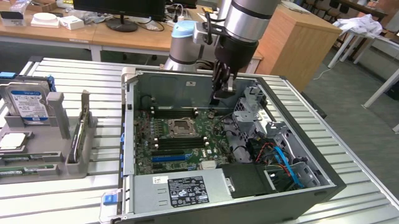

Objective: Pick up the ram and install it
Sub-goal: 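Press down the ram until it locks into place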

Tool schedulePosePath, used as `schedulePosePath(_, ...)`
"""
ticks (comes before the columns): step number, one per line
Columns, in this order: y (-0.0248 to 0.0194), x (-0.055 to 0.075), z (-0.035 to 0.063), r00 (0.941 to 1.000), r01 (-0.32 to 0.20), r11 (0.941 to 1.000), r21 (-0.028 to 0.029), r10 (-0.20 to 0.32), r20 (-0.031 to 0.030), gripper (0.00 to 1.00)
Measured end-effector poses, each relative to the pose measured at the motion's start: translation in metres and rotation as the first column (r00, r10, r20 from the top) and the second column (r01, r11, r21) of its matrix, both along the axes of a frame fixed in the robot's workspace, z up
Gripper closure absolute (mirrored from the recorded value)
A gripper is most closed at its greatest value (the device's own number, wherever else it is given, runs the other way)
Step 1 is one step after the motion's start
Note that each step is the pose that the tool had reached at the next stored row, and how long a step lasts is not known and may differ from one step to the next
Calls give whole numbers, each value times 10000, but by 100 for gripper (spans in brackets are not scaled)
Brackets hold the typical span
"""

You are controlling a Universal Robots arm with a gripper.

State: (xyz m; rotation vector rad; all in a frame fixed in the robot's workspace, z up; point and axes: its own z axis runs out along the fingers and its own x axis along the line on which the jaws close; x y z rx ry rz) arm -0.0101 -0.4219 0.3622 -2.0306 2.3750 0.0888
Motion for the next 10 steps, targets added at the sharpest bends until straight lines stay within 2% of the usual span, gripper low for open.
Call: schedulePosePath(10, 1, 0, -144, 9986, -535, 9986, 40, 535, 16, 90)
